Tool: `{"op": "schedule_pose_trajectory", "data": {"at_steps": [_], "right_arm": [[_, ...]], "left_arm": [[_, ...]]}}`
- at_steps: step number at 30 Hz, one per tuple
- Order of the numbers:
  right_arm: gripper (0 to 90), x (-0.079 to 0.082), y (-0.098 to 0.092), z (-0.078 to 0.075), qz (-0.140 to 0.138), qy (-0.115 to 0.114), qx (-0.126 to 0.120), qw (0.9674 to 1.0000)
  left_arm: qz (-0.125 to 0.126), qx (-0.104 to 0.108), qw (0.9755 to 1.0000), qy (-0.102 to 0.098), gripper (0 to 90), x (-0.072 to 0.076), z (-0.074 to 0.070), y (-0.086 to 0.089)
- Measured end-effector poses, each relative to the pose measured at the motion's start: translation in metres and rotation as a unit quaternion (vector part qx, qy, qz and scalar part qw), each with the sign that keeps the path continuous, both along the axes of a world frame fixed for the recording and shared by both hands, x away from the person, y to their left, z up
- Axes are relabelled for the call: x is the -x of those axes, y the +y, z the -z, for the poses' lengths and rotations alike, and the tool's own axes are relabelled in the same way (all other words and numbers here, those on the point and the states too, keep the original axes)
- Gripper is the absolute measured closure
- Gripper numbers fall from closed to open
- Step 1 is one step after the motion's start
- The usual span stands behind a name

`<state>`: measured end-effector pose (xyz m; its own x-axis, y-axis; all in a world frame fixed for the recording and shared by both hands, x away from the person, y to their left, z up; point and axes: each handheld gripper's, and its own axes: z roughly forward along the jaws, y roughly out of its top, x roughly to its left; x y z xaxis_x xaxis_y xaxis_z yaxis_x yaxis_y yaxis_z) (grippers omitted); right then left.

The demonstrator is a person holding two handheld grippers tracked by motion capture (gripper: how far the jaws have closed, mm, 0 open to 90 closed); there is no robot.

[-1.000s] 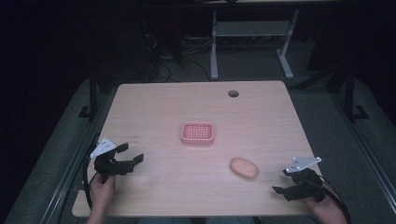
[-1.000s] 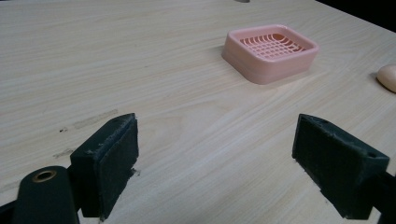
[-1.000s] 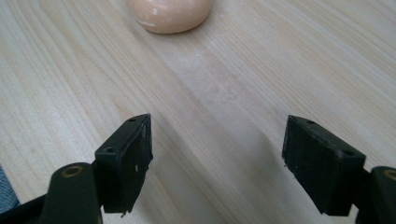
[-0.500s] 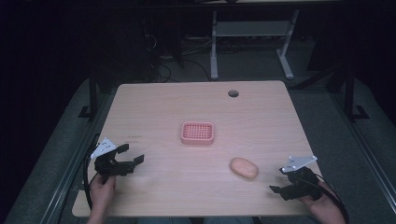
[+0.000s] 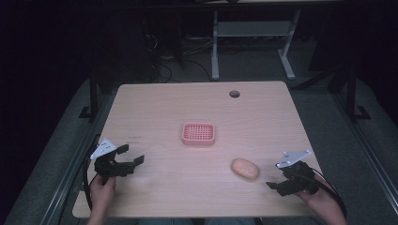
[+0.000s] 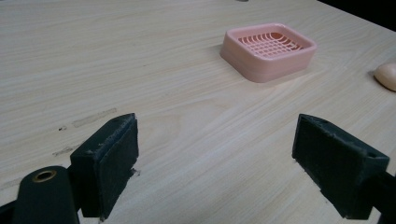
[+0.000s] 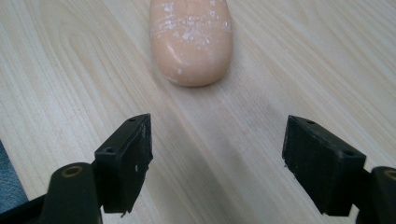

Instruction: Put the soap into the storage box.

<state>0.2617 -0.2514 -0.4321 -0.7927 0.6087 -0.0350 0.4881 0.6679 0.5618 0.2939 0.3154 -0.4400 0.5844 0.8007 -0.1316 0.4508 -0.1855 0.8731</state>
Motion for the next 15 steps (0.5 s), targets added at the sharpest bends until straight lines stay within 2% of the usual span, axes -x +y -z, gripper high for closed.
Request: {"op": "schedule_pose_trajectory", "data": {"at_steps": [8,15], "right_arm": [[23.7,-0.008,0.011,-0.005,-0.016,0.010,0.011,0.9998],[23.7,-0.013,0.021,-0.011,-0.029,0.009,0.021,0.9993]], "left_arm": [[0.000,-0.002,1.0000,-0.001,14.3,0.000,0.000,0.000],[-0.001,-0.002,1.0000,0.000,14.3,0.000,0.000,0.001]]}}
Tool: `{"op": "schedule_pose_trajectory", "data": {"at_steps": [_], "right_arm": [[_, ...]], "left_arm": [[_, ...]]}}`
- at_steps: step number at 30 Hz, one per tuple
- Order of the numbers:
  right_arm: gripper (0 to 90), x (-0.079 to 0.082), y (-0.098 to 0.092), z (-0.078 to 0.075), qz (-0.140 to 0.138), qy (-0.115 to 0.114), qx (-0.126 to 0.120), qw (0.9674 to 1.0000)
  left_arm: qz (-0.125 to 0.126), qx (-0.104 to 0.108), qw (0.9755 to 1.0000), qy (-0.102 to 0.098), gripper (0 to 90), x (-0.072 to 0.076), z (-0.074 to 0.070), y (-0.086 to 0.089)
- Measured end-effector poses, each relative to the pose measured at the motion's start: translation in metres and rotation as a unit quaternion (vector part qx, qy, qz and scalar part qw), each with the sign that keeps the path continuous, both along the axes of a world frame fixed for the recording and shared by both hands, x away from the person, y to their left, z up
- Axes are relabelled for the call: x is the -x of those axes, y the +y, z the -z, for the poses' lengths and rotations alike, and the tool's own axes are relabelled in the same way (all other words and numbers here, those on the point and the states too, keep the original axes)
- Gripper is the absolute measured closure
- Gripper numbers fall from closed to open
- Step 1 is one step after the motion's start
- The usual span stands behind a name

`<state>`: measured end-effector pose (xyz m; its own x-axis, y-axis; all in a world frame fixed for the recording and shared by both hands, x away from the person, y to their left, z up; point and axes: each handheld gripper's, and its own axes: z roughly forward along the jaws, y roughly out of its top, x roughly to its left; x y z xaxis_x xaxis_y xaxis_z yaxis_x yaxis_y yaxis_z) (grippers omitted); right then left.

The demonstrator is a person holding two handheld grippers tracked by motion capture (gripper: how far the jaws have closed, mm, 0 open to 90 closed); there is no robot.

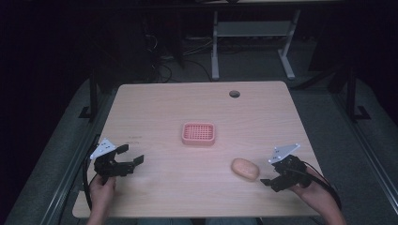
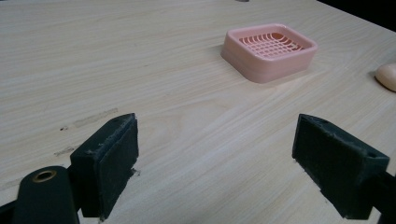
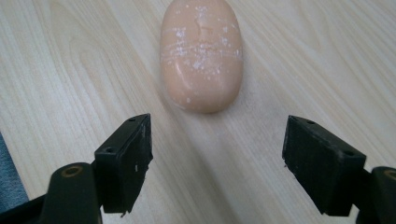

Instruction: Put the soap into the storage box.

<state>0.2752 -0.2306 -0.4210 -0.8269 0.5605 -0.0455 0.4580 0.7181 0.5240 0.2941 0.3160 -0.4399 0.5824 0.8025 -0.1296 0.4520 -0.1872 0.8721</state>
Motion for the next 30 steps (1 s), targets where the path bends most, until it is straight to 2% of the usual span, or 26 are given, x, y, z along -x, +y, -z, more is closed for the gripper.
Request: {"op": "schedule_pose_trajectory", "data": {"at_steps": [19,30], "right_arm": [[23.6,-0.018,0.028,-0.010,-0.036,0.005,0.027,0.9990],[23.3,-0.025,0.042,-0.009,-0.047,0.013,0.037,0.9981]], "left_arm": [[0.000,0.000,1.0000,0.001,14.3,0.000,0.000,0.001],[0.000,0.001,1.0000,0.000,14.2,0.000,-0.001,0.001]]}}
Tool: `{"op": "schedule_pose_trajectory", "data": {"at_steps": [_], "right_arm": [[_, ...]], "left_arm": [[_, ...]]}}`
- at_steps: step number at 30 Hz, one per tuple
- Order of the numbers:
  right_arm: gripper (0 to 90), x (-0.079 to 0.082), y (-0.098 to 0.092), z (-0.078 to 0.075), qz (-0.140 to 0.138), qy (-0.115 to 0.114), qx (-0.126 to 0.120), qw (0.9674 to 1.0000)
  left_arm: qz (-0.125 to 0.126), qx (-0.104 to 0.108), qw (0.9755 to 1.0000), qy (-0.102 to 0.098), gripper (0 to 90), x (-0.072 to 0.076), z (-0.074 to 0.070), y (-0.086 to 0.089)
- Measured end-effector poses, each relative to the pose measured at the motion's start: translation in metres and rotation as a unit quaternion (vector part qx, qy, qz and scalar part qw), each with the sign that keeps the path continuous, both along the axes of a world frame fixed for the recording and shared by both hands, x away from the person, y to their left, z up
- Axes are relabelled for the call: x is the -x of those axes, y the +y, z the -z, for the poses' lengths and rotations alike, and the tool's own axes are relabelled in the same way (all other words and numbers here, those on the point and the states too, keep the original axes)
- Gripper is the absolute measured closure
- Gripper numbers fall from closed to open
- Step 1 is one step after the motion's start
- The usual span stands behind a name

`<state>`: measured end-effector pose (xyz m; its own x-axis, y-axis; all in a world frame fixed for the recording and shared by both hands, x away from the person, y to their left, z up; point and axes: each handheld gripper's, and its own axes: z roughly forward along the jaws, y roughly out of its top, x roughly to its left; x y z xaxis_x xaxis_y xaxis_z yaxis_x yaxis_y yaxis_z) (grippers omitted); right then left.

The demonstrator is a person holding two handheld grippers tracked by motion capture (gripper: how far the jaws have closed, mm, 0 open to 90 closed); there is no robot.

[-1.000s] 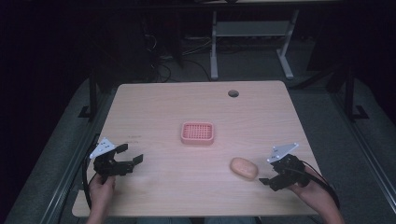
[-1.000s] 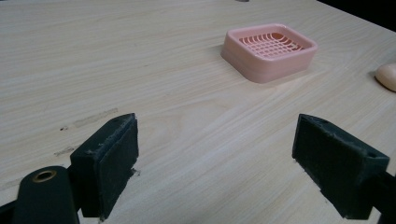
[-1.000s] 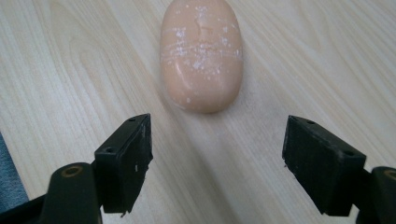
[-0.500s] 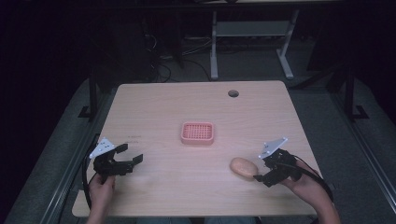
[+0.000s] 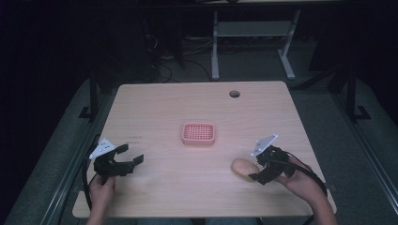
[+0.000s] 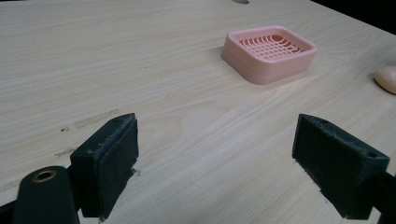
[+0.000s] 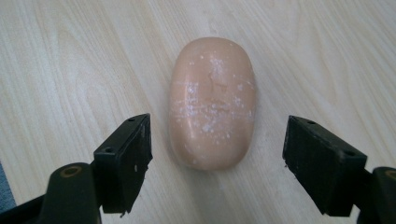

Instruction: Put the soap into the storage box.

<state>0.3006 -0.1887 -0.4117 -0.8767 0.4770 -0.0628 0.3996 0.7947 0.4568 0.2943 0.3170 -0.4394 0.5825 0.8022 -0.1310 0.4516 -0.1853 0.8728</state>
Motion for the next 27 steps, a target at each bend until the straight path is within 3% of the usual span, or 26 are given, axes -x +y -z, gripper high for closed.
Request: {"op": "schedule_pose_trajectory", "data": {"at_steps": [10,27], "right_arm": [[22.3,-0.010,0.018,0.010,-0.014,0.016,0.024,0.9995],[22.5,-0.023,0.034,0.023,-0.014,0.044,0.054,0.9975]], "left_arm": [[0.000,0.000,1.0000,0.000,14.2,0.000,0.000,0.001],[0.000,0.001,1.0000,-0.001,14.2,0.000,-0.001,0.001]]}}
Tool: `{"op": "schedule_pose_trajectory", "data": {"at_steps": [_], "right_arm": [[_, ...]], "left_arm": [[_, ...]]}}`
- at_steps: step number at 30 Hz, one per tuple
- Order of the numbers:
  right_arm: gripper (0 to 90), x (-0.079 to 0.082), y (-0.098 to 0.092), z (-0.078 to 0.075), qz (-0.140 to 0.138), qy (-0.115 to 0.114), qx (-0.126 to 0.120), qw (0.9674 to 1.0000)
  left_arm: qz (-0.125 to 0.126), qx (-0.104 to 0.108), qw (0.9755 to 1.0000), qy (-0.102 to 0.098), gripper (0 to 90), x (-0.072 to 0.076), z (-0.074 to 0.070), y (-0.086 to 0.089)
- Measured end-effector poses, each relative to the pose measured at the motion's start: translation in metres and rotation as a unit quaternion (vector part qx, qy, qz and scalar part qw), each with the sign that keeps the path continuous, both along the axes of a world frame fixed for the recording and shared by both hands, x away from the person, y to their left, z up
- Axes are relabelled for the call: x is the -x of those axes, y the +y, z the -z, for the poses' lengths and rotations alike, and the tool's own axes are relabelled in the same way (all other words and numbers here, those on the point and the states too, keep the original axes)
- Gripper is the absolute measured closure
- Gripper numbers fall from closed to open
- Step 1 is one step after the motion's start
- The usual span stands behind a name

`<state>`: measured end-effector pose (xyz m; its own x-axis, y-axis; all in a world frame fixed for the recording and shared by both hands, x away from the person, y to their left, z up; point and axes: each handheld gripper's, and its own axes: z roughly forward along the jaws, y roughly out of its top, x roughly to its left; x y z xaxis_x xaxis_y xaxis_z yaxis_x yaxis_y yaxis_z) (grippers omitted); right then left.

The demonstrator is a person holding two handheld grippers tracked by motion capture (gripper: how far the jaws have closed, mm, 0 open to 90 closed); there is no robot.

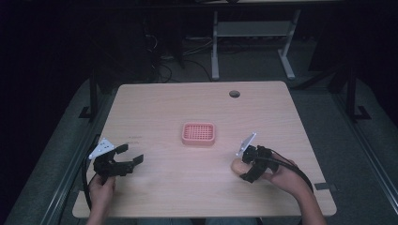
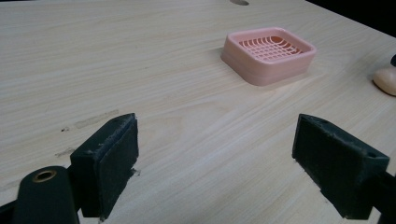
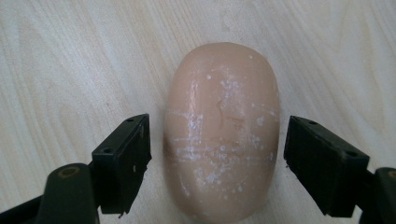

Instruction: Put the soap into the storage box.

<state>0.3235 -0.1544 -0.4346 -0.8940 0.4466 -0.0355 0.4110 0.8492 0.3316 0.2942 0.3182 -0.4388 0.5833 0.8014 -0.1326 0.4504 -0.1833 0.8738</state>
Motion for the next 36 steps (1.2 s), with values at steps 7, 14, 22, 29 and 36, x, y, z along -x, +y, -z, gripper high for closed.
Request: {"op": "schedule_pose_trajectory", "data": {"at_steps": [7,14,22,29,36], "right_arm": [[23.1,-0.0042,0.0036,0.0045,0.000,0.011,0.009,0.9999],[26.2,-0.0067,0.0069,0.0078,-0.002,0.017,0.018,0.9997],[30.1,-0.0086,0.0074,0.0089,0.000,0.022,0.020,0.9996],[30.5,-0.0105,0.0077,0.0102,0.000,0.028,0.023,0.9993],[31.5,-0.0092,0.0096,0.0093,-0.010,0.027,0.028,0.9992]], "left_arm": [[0.001,0.000,1.0000,0.000,14.2,-0.0001,0.0003,-0.0006],[0.001,0.002,1.0000,0.001,14.3,0.0000,0.0001,-0.0006],[0.001,0.003,1.0000,0.000,14.2,0.0000,0.0001,-0.0005],[0.001,0.004,1.0000,0.000,14.2,0.0001,0.0000,-0.0007],[0.001,0.004,1.0000,0.000,14.3,0.0002,0.0000,-0.0007]]}}
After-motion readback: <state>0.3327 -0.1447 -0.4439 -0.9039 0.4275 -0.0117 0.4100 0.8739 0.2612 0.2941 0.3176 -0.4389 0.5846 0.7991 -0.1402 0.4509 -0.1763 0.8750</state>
